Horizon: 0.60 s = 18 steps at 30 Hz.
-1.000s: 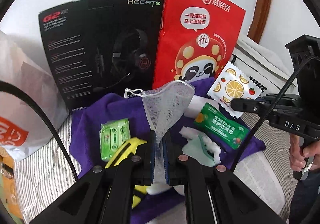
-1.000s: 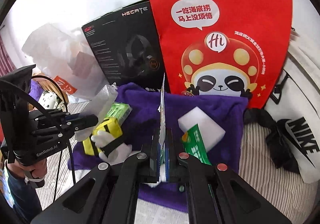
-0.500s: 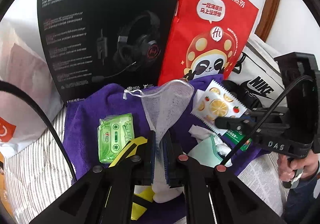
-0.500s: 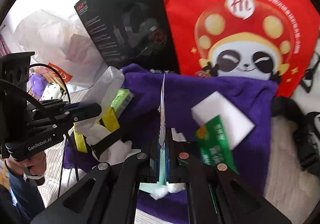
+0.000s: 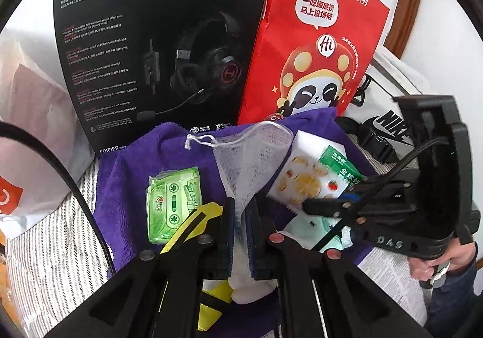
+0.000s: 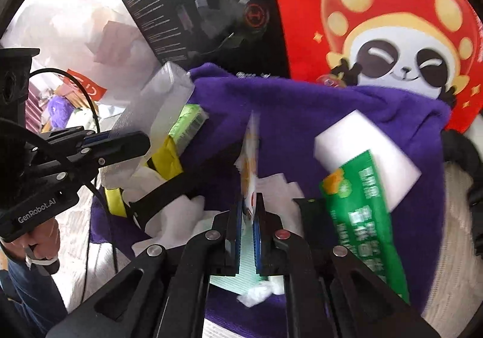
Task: Organize soft objects
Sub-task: 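Lower the packet onto the towel and open the right tool while the left tool lowers the mesh bag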
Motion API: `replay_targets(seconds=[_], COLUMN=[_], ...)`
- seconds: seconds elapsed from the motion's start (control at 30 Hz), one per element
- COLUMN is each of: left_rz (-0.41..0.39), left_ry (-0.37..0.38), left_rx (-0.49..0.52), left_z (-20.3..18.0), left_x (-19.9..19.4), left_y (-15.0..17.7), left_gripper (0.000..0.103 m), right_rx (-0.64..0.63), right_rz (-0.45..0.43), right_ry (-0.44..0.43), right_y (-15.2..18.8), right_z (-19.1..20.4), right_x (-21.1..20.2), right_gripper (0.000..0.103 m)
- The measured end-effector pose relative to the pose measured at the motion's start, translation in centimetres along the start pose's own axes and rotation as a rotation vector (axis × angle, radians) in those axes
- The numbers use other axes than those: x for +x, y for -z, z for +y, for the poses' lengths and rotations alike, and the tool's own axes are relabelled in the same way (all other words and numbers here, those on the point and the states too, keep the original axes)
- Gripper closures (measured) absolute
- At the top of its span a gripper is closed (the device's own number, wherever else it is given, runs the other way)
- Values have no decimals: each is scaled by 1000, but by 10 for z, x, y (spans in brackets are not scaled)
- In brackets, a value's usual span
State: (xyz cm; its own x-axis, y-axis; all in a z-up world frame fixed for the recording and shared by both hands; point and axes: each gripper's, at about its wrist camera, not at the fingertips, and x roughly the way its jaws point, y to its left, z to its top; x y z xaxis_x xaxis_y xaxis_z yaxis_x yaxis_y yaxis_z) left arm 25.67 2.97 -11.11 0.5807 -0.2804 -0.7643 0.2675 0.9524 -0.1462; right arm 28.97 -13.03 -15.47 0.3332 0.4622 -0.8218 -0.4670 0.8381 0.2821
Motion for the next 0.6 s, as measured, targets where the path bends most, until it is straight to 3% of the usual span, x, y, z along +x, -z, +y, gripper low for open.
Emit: replay_targets(seconds=[0.1, 0.17, 0.2, 0.6], left_rz=[15, 19, 20, 37], left_ry=[-14, -17, -19, -21], left_rx=[-4, -6, -6, 1], left_z=[2, 2, 2, -5], left_x=[5, 5, 6, 17], left_y=[0, 1, 1, 3], left_gripper=[95, 95, 95, 95], right_rx=[-5, -18, -29, -4], right_rz=[-1, -4, -6, -80], right_ry=[24, 57, 72, 134], right_y=[0, -1, -1, -4], right_z=[-5, -6, -6, -34], right_x=[-7, -10, -12, -57], right_gripper=[83, 61, 58, 55])
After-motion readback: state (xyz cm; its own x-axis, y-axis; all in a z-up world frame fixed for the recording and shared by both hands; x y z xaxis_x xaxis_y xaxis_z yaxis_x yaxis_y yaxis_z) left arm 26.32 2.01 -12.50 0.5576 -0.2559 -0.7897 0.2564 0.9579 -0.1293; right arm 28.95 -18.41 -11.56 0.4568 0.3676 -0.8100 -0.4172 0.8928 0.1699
